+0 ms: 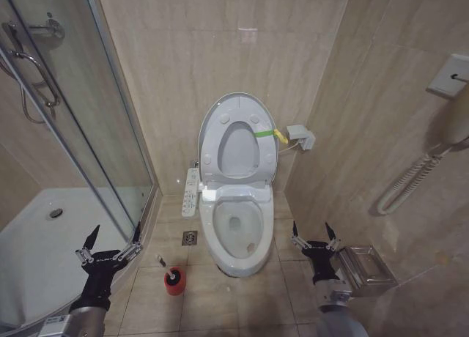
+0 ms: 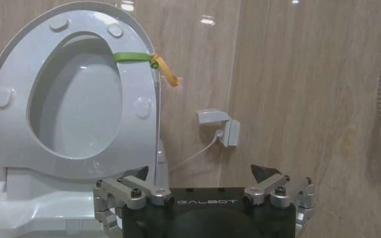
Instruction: Open the toilet lid, clean the toilet bowl with a toilet brush, close the toilet lid, and flush.
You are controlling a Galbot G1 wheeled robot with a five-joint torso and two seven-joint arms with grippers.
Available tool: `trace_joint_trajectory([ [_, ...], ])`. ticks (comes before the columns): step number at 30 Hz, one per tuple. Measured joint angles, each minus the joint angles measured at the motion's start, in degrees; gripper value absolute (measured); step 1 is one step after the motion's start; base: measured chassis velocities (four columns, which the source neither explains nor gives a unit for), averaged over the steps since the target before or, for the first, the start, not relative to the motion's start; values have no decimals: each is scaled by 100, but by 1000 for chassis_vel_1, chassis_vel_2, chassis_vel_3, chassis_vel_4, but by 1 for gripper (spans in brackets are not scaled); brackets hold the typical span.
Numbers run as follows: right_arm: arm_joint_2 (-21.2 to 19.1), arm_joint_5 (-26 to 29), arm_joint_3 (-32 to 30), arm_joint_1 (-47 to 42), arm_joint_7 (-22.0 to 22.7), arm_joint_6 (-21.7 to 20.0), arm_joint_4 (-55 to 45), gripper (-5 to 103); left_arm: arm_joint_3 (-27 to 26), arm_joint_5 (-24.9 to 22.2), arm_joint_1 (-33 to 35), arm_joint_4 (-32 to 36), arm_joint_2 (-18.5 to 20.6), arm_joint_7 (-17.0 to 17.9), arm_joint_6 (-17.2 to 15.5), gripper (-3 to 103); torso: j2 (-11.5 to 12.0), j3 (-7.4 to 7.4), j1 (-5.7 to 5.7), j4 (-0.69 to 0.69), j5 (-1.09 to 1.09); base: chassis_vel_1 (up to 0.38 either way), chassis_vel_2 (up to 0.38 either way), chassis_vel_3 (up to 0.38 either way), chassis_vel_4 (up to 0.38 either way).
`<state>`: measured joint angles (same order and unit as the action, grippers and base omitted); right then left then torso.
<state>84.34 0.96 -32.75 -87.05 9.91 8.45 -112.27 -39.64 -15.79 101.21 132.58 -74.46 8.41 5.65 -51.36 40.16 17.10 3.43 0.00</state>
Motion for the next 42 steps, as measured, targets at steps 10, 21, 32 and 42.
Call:
trace_joint_trajectory([
  [10,0,0,1,0,0,0,0,100,0,0,0,-1,0,0,0,100,0,0,0,-1,0,-14,-23,15,26],
  [21,0,0,1,0,0,0,0,100,0,0,0,0,0,0,0,100,0,0,0,-1,1,-11,-21,5,16],
  [32,0,0,1,0,0,0,0,100,0,0,0,-1,0,0,0,100,0,0,0,0,0,0,0,0,0],
  [42,0,0,1,0,0,0,0,100,0,0,0,0,0,0,0,100,0,0,0,0,1,0,0,0,0],
])
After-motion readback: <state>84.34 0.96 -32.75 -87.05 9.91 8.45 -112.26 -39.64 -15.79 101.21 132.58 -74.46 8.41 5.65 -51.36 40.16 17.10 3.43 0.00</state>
